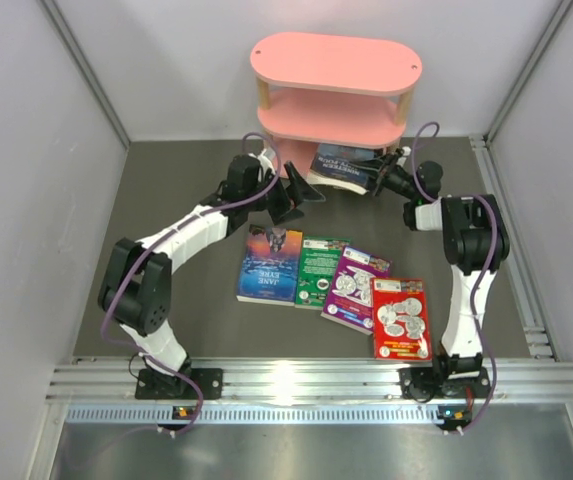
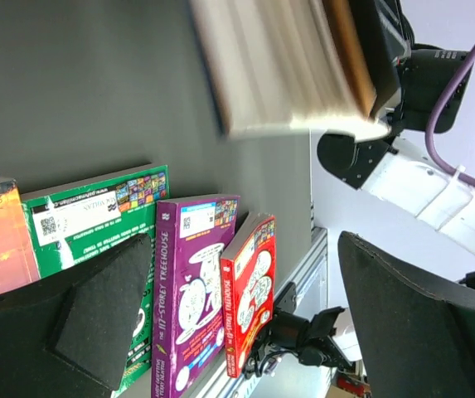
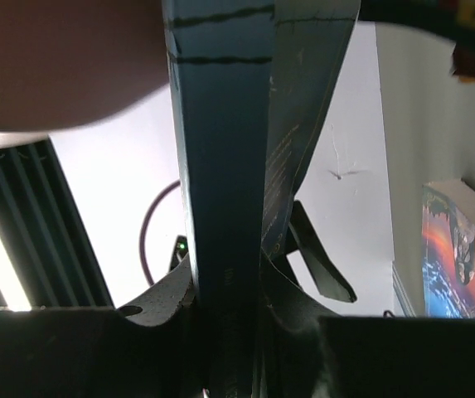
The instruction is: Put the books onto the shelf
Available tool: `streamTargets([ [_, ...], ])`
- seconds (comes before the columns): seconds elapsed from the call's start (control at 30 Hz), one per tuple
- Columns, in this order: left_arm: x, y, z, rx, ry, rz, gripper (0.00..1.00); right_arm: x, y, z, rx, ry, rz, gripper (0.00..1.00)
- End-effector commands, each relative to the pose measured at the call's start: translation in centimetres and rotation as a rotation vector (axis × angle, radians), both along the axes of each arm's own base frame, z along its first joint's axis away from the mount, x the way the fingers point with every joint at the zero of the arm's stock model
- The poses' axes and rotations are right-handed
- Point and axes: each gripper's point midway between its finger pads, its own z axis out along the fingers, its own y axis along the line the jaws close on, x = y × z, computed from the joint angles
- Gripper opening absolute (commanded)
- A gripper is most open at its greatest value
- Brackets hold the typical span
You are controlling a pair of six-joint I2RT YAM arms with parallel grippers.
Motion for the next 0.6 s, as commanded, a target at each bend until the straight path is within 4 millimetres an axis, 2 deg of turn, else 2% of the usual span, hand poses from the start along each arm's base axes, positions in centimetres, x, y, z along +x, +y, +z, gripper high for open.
streamTargets([
  [0.0,-0.2,0.3,1.6,0.001,-0.063,0.005,0.99,-0.5,-2.9,6.9,0.096,-0.235,-0.035,0.0],
  [0.13,1.0,-0.1,1.2,0.0,-0.063,0.023,0.99,-0.3,-3.9,6.0,0.08,-0.22,-0.04,0.0],
  [0.17,1.6,-0.3,1.9,-0.011,-0.083,0.032,0.99,-0.3,-4.0,5.8,0.079,-0.218,-0.042,0.0],
  [0.23,2.7,-0.6,1.8,-0.013,-0.086,0.051,0.99,-0.3,-4.1,5.5,0.075,-0.21,-0.042,0.0],
  [0.27,3.3,-0.9,2.7,-0.024,-0.105,0.06,0.99,-0.3,-4.1,5.2,0.073,-0.202,-0.041,0.0],
  [0.33,4.6,-1.3,2.7,-0.031,-0.108,0.079,0.99,-0.3,-4.1,4.7,0.067,-0.196,-0.037,0.0],
  [0.47,7.7,-2.5,4.9,-0.092,-0.148,0.104,0.99,-0.2,-3.8,3.7,0.041,-0.173,-0.017,0.0],
  [0.57,9.2,-2.8,6.1,-0.141,-0.164,0.116,0.99,-0.1,-3.8,3.2,0.028,-0.162,-0.015,0.0],
])
